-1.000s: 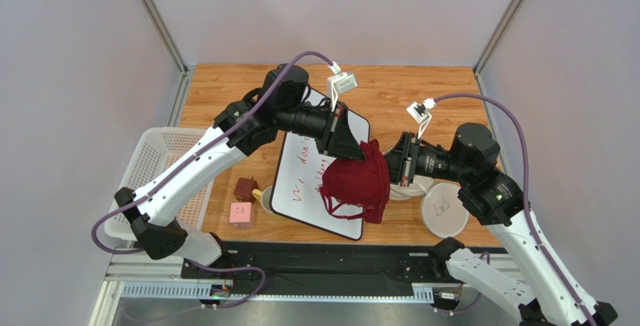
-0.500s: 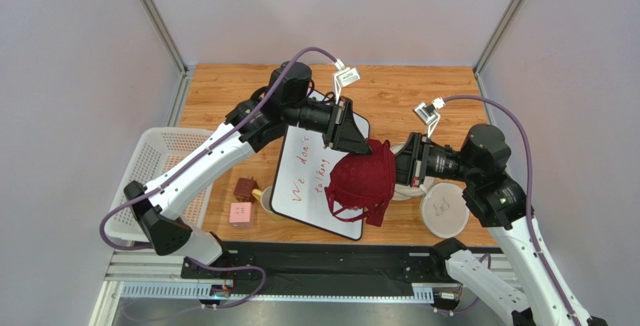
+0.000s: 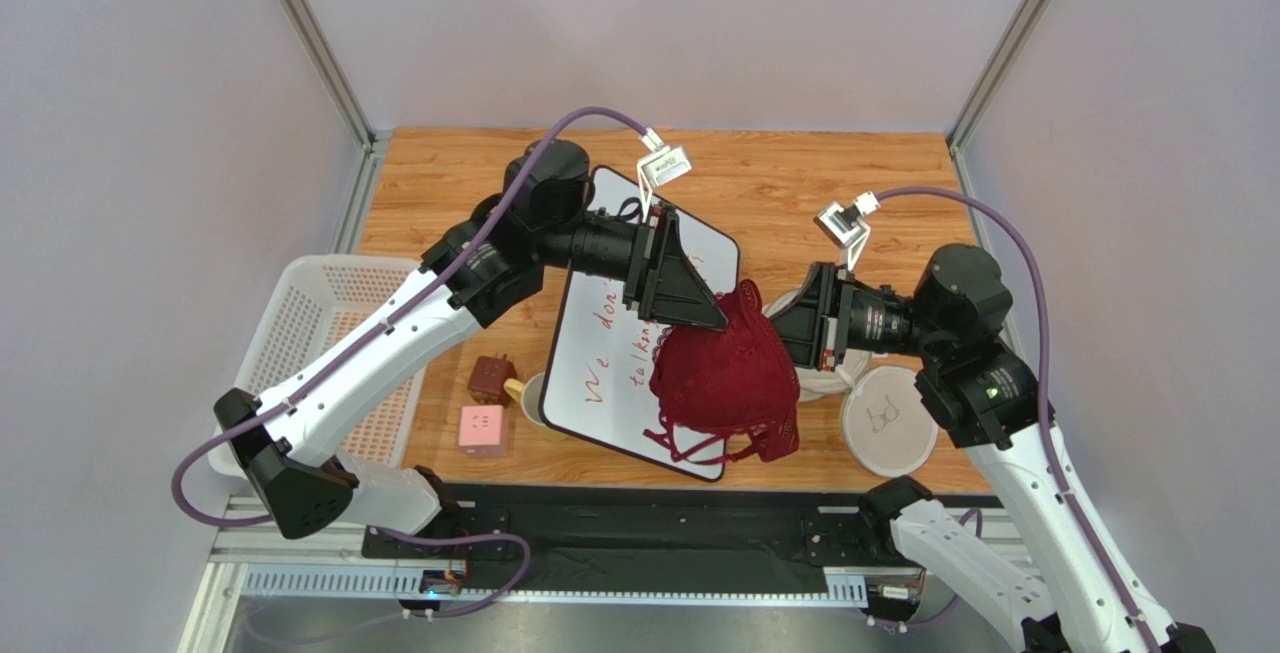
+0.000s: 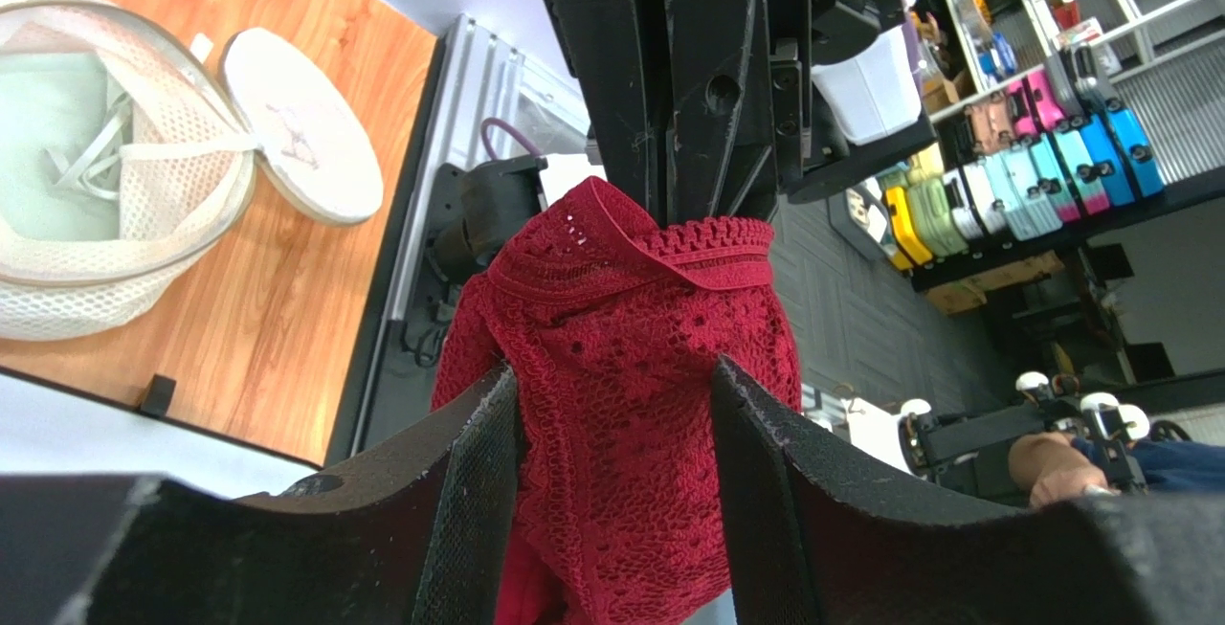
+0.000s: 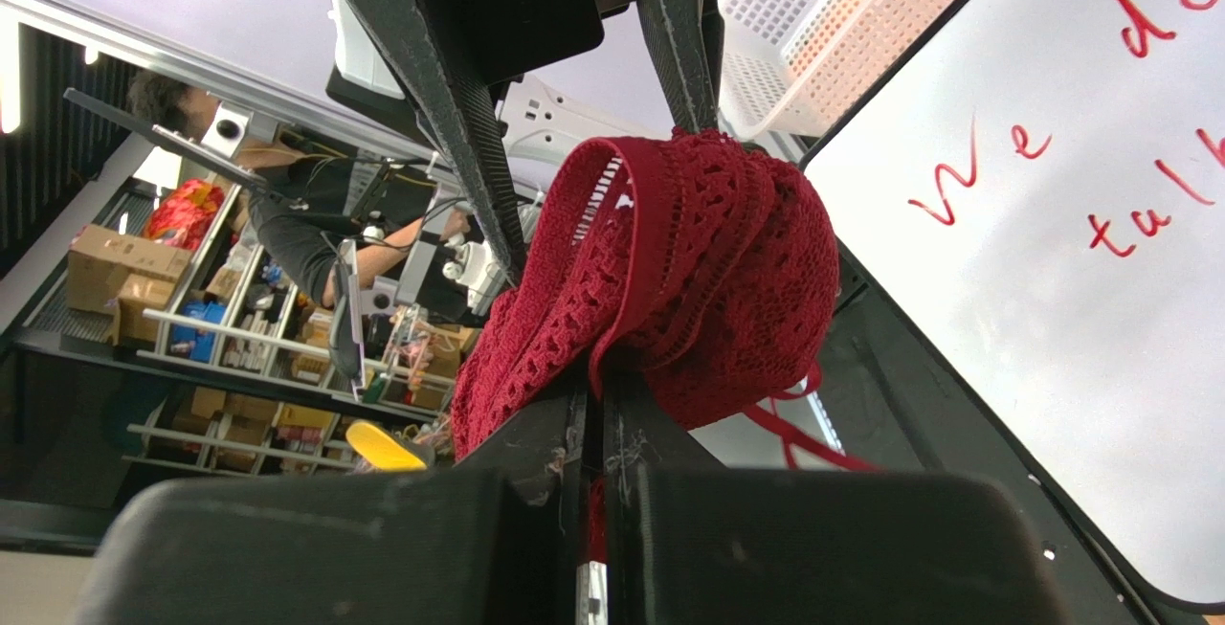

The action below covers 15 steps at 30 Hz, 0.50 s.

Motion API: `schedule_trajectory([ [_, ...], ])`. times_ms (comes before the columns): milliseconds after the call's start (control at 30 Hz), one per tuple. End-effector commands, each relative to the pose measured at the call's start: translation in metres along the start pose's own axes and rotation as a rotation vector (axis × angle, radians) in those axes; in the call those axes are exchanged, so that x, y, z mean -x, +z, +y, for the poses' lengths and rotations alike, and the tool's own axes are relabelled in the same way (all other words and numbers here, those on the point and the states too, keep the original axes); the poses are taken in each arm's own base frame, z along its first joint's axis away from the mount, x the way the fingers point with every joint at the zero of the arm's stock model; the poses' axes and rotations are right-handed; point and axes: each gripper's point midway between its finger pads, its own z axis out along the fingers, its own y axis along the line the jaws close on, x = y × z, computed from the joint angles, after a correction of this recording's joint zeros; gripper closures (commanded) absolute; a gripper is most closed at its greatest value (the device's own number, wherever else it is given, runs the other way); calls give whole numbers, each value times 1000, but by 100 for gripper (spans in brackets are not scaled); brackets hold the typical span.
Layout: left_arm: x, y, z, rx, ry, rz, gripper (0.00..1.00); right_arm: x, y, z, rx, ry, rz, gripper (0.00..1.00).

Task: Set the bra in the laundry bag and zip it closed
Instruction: Adjust the bra.

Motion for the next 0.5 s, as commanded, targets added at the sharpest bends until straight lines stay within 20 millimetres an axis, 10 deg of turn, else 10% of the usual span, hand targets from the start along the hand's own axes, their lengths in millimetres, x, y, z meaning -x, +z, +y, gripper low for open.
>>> schedule_trajectory([
  [0, 2, -7, -10, -39, 10, -15, 43, -2, -3, 15, 69, -6, 15, 100],
  [400, 8, -29, -9, 18, 13, -67, 30, -13, -7, 22, 93, 70, 56, 100],
  [467, 10, -29, -9, 26, 5, -67, 16, -13, -6, 20, 92, 93, 66, 100],
])
